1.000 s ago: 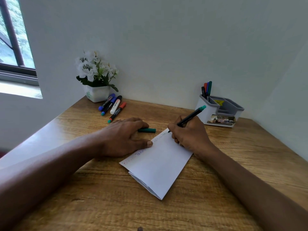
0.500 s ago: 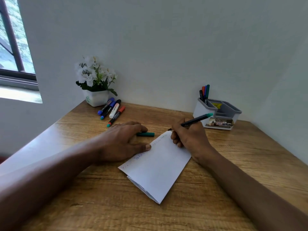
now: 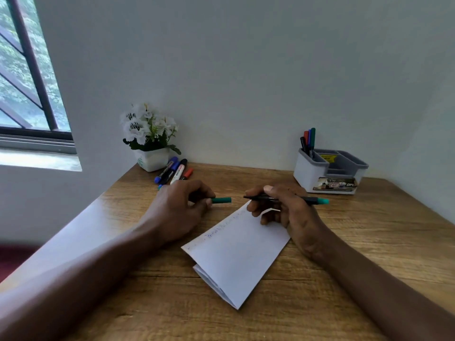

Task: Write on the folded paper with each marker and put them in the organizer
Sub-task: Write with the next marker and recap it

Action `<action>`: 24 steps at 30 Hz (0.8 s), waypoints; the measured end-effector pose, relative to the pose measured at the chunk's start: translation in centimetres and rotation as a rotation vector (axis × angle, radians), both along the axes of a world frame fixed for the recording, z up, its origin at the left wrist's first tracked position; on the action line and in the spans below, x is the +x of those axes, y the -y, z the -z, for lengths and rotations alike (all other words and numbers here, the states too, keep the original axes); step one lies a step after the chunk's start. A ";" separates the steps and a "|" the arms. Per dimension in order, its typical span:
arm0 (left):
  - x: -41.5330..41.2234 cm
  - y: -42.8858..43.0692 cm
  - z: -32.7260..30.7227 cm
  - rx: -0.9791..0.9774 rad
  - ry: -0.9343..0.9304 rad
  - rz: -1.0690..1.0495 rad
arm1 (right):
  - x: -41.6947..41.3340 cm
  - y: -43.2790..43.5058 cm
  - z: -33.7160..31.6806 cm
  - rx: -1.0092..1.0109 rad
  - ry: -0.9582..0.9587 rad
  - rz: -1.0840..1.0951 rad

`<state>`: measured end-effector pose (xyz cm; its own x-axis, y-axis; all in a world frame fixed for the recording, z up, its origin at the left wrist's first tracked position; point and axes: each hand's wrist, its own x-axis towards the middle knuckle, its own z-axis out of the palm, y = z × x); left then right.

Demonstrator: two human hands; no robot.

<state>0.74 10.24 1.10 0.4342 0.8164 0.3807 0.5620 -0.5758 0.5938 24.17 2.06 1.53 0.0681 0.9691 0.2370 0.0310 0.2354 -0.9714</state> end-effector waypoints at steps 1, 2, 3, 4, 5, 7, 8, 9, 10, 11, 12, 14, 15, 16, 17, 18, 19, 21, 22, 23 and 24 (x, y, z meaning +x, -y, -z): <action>-0.1 0.1 -0.1 -0.026 0.058 0.022 | 0.1 0.0 0.0 -0.012 0.004 -0.012; -0.1 0.2 -0.2 -0.046 0.096 0.049 | 0.1 0.0 -0.1 -0.021 0.003 -0.023; -0.1 0.3 -0.3 -0.061 0.112 0.073 | 0.1 0.1 -0.2 -0.029 -0.003 -0.032; -0.1 0.4 -0.4 -0.077 0.115 0.095 | 0.2 0.1 -0.2 -0.034 -0.014 -0.038; 0.0 0.5 -0.4 -0.094 0.112 0.116 | 0.3 0.2 -0.3 -0.035 -0.029 -0.042; 0.0 0.5 -0.4 -0.113 0.106 0.141 | 0.4 0.2 -0.2 -0.035 -0.053 -0.045; 0.0 0.5 -0.4 -0.113 0.106 0.150 | 0.4 0.2 -0.2 -0.035 -0.054 -0.045; 0.0 0.6 -0.4 -0.111 0.106 0.160 | 0.4 0.2 -0.1 -0.034 -0.049 -0.047; -0.1 0.6 -0.4 -0.106 0.106 0.170 | 0.4 0.2 -0.1 -0.034 -0.044 -0.049; -0.1 0.6 -0.4 -0.103 0.106 0.180 | 0.4 0.2 -0.1 -0.033 -0.043 -0.052; -0.1 0.6 -0.5 -0.103 0.106 0.188 | 0.4 0.2 -0.1 -0.033 -0.046 -0.054; -0.1 0.6 -0.5 -0.112 0.111 0.196 | 0.5 0.1 -0.1 -0.034 -0.054 -0.048; -0.1 0.6 -0.5 -0.119 0.118 0.194 | 0.5 0.1 -0.1 -0.034 -0.060 -0.043; -0.1 0.6 -0.5 -0.126 0.129 0.190 | 0.6 0.1 -0.1 -0.035 -0.067 -0.038; -0.1 0.6 -0.5 -0.135 0.141 0.186 | 0.6 0.0 -0.1 -0.037 -0.074 -0.034; -0.1 0.5 -0.5 -0.142 0.149 0.183 | 0.6 0.0 -0.1 -0.038 -0.074 -0.032; -0.1 0.6 -0.5 -0.146 0.152 0.185 | 0.6 0.0 0.0 -0.037 -0.066 -0.035; 0.0 0.7 -0.5 -0.142 0.157 0.201 | 0.5 0.1 0.0 -0.027 -0.028 -0.047; 0.1 0.8 -0.5 -0.134 0.166 0.210 | 0.5 0.1 0.0 -0.023 -0.001 -0.048; 0.1 0.9 -0.5 -0.124 0.177 0.219 | 0.4 0.2 0.0 -0.017 0.030 -0.046; 0.2 1.0 -0.5 -0.116 0.187 0.233 | 0.4 0.2 0.0 -0.007 0.063 -0.038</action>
